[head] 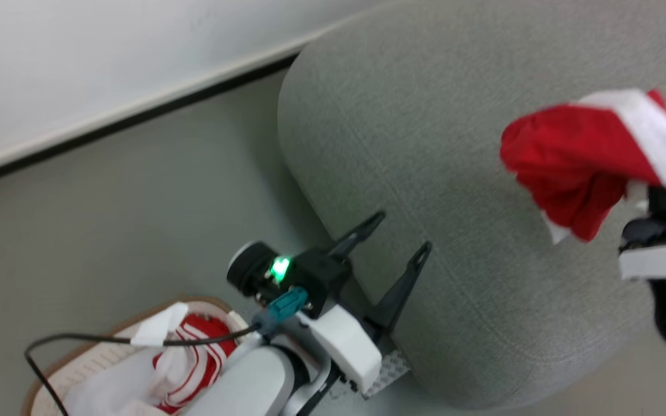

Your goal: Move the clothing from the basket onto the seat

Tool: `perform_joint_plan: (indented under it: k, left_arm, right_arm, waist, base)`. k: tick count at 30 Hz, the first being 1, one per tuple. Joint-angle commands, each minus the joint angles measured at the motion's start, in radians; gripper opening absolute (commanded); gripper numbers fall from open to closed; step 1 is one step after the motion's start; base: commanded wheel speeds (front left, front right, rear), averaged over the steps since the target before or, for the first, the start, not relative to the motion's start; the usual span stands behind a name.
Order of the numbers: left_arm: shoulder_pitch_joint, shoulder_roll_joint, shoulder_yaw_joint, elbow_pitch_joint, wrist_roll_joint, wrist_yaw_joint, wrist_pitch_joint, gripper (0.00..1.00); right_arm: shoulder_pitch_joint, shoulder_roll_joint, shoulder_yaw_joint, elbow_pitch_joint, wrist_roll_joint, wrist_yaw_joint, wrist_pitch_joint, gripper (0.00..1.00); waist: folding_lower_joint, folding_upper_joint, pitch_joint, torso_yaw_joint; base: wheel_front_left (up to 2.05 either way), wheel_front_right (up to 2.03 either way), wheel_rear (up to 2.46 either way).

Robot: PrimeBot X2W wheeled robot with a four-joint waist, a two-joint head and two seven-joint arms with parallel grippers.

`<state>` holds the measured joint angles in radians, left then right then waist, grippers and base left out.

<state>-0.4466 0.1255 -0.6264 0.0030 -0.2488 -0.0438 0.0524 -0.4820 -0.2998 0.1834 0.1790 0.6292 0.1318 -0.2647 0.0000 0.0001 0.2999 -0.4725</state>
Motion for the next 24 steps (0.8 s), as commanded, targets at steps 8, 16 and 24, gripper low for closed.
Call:
perform_joint_plan:
  k: [8,16,24]
  left_arm:
    - [-0.212,-0.008,-0.025,-0.022,0.059,-0.035,0.047,1.00]
    - [-0.399,-0.040,-0.055,0.009,0.100,-0.052,0.032,1.00]
    - [-0.435,-0.063,-0.065,0.043,0.076,-0.010,-0.032,1.00]
  right_arm:
    - [-0.243,-0.040,-0.113,0.054,0.003,-0.002,0.001,0.00]
    - [-0.530,-0.185,-0.192,0.218,-0.029,-0.002,0.001,0.00]
    - [-0.749,-0.257,-0.310,0.494,-0.123,-0.002,0.001,0.00]
  waist:
    - [0.0000,-0.0001,0.291,0.092]
    - [0.0000,-0.0001,0.490,0.195]
    - [0.0000,-0.0001,0.555,0.275]
  base:
    - [0.00,0.00,0.00]
    - [0.00,0.00,0.00]
    - [0.00,0.00,0.00]
